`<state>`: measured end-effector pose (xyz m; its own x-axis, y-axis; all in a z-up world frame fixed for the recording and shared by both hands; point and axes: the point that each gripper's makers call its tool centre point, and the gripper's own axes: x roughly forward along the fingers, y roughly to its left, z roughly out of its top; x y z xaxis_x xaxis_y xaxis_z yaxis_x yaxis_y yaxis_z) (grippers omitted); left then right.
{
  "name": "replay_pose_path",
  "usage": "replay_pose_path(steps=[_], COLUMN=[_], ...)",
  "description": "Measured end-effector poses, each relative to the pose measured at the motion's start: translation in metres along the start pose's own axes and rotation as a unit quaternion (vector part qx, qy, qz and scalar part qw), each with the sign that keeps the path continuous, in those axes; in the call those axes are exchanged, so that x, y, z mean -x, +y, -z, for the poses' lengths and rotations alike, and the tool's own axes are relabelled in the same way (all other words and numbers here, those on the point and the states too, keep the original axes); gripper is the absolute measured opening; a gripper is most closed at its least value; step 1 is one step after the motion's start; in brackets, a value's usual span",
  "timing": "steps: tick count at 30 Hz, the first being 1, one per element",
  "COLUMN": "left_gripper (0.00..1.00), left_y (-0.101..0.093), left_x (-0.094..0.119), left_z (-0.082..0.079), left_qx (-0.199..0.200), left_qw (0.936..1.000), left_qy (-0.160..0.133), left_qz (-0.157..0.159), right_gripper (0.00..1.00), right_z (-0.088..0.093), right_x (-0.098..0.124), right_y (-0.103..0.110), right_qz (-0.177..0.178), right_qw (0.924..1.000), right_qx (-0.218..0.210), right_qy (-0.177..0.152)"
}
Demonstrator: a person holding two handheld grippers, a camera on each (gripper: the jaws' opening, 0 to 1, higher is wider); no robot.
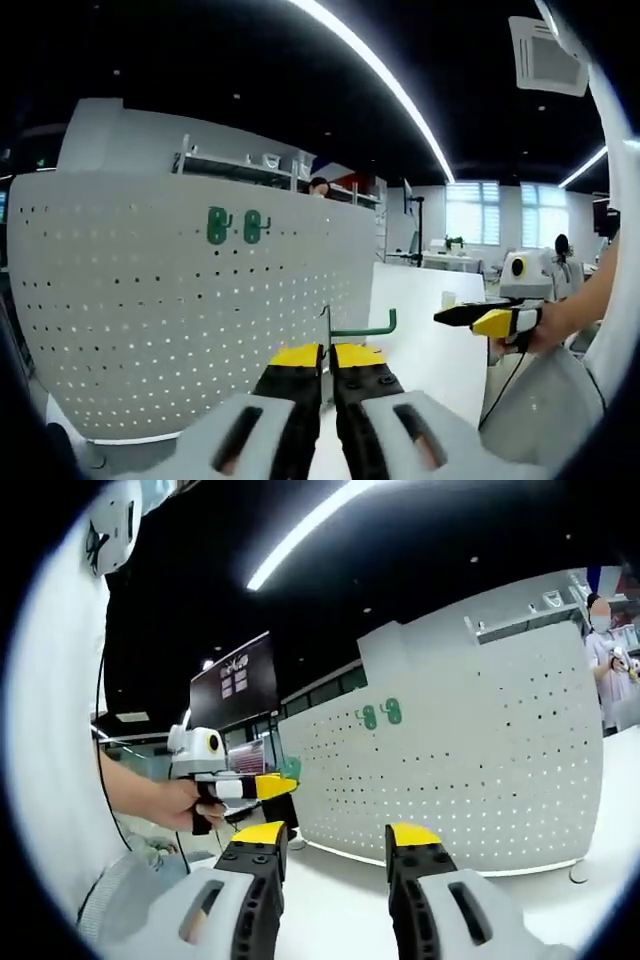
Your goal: Insert the hook assembly into the mounting plate slot until the hook locks in place.
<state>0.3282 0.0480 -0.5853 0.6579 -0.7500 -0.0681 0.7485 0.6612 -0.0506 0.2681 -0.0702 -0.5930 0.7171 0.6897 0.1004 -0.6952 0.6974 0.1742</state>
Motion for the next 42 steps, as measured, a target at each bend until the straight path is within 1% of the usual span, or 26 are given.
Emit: replay_pose_path(steps=[3, 4, 7, 9, 13, 27, 29, 32, 34, 36, 39, 42], left_gripper=[0.02, 0.02, 0.02, 0.02, 0.02, 0.02, 0.02, 0.02, 0.02, 0.02, 0.02, 0.02], left_y=[-0.001, -0.001, -0.006, -0.007, -0.012, -0.033, -0.038, -0.042, -0.045, -0.049, -0.055, -0.058], left_x=[-0.003, -0.003, -0.009, -0.012, -0.016, -0.024, -0.024, -0.027, -0.029, -0.031, -0.035, -0.036], left_z=[0.000, -0.001, 0.000, 0.002, 0.001, 0.017, 0.015, 0.018, 0.018, 0.018, 0.017, 0.013], left_qx=[-0.001, 0.002, 0.003, -0.005, 0.003, -0.006, 0.003, 0.000, 0.008, 0.003, 0.007, 0.001], left_qw=[1.0000, 1.0000, 1.0000, 1.0000, 1.0000, 0.9997, 0.9997, 0.9995, 0.9995, 0.9995, 0.9994, 0.9996], left_qy=[0.000, -0.002, 0.000, 0.004, 0.001, 0.021, 0.015, 0.022, 0.019, 0.019, 0.019, 0.017], left_qz=[-0.004, -0.004, -0.002, -0.002, -0.001, 0.008, 0.017, 0.021, 0.024, 0.026, 0.027, 0.023], right_gripper=[0.37, 0.37, 0.36, 0.35, 0.35, 0.30, 0.30, 0.29, 0.28, 0.28, 0.27, 0.22], right_z=[-0.002, -0.003, -0.003, -0.004, -0.005, -0.007, -0.008, -0.010, -0.013, -0.013, -0.015, -0.018], right_x=[-0.005, -0.007, -0.010, -0.011, -0.013, -0.023, -0.023, -0.023, -0.023, -0.024, -0.025, -0.026], right_y=[0.004, 0.005, 0.007, 0.009, 0.009, 0.013, 0.014, 0.015, 0.016, 0.017, 0.019, 0.020], right_qz=[-0.006, -0.011, -0.016, -0.021, -0.024, -0.025, -0.027, -0.032, -0.034, -0.033, -0.035, -0.033], right_qw=[1.0000, 0.9999, 0.9998, 0.9998, 0.9997, 0.9995, 0.9995, 0.9993, 0.9991, 0.9992, 0.9990, 0.9990], right_qx=[0.000, -0.010, -0.005, -0.006, -0.010, -0.019, -0.018, -0.017, -0.023, -0.021, -0.023, -0.023], right_qy=[-0.002, -0.006, -0.004, -0.003, -0.005, -0.004, -0.004, -0.007, -0.013, -0.012, -0.015, -0.020])
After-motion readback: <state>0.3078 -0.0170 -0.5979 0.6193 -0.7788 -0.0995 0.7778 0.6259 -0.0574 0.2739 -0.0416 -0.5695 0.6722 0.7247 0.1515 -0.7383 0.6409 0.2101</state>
